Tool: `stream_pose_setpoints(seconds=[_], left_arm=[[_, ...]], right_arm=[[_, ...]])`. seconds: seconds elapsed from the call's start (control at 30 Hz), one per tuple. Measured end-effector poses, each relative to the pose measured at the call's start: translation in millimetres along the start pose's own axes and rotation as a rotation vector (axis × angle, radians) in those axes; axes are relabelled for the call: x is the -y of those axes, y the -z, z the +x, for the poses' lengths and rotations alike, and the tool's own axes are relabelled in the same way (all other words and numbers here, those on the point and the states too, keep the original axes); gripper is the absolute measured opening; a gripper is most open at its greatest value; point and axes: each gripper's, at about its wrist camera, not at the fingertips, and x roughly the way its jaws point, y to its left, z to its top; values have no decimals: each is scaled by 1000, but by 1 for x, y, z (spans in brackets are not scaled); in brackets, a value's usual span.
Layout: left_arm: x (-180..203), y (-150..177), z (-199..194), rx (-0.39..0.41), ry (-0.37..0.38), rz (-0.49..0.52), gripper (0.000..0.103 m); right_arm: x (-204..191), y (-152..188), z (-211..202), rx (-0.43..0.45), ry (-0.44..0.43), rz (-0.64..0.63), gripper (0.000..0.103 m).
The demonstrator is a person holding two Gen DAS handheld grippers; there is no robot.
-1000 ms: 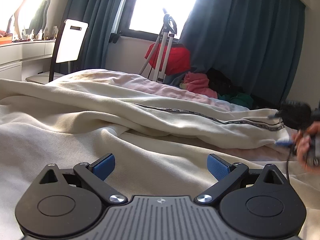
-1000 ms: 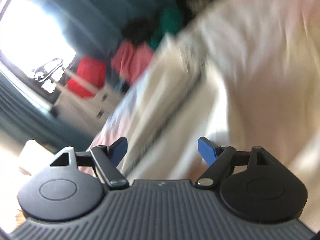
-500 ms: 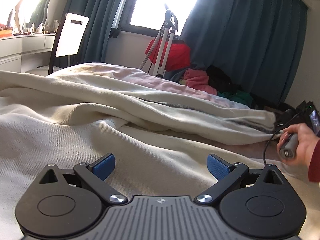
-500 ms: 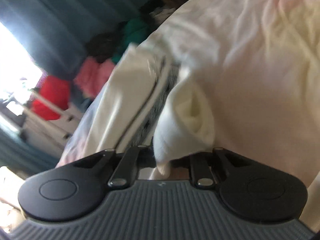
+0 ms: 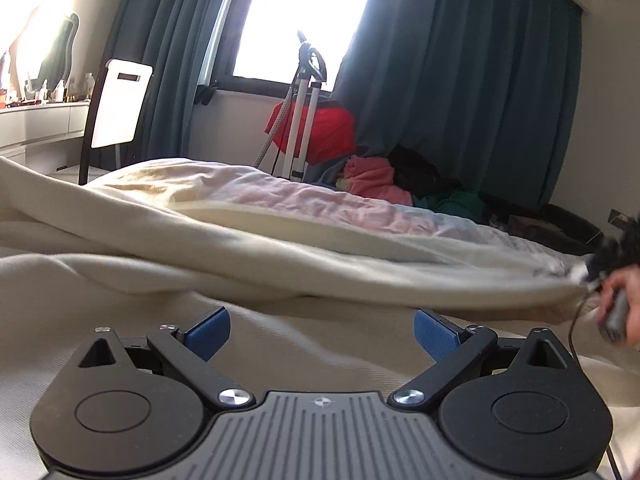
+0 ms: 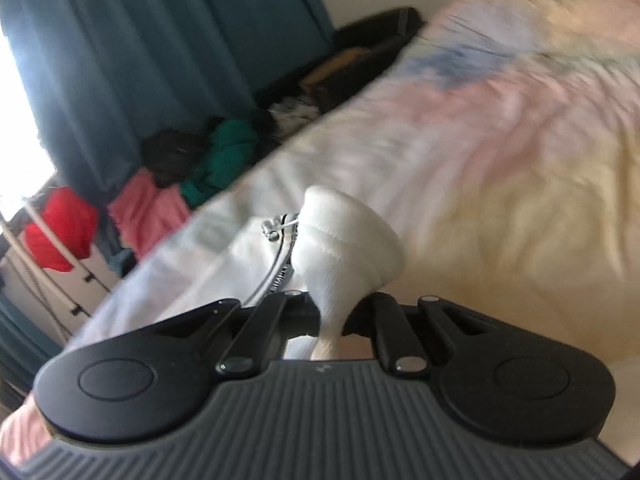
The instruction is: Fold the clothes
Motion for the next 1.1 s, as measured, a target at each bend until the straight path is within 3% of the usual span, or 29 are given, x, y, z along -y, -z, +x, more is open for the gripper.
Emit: stream_pose_setpoints(seconds=[0.13, 0.4, 0.47, 0.53, 0.63, 0.87, 1.1], left_arm=[[4, 0, -2, 0, -1, 17, 100], [8, -6, -13, 22, -43, 44, 100], [8, -9, -21, 34, -57, 51, 100], [6, -12, -33, 40, -67, 51, 100], [4, -20, -54, 44, -71, 58, 100], [8, -43, -120, 48, -58, 69, 100], [28, -42, -182, 97, -81, 138, 102]], right_arm=[[38, 20, 7, -62, 8, 20, 8], [24, 22, -7, -108, -16, -105, 17], [20, 20, -25, -116, -50, -146, 45], [13, 23, -53, -93, -102, -208, 65], [-2, 31, -102, -50, -179, -327, 77], [-21, 53, -231, -63, -418, -423, 76], [-17, 87, -316, -97, -554, -544, 76]])
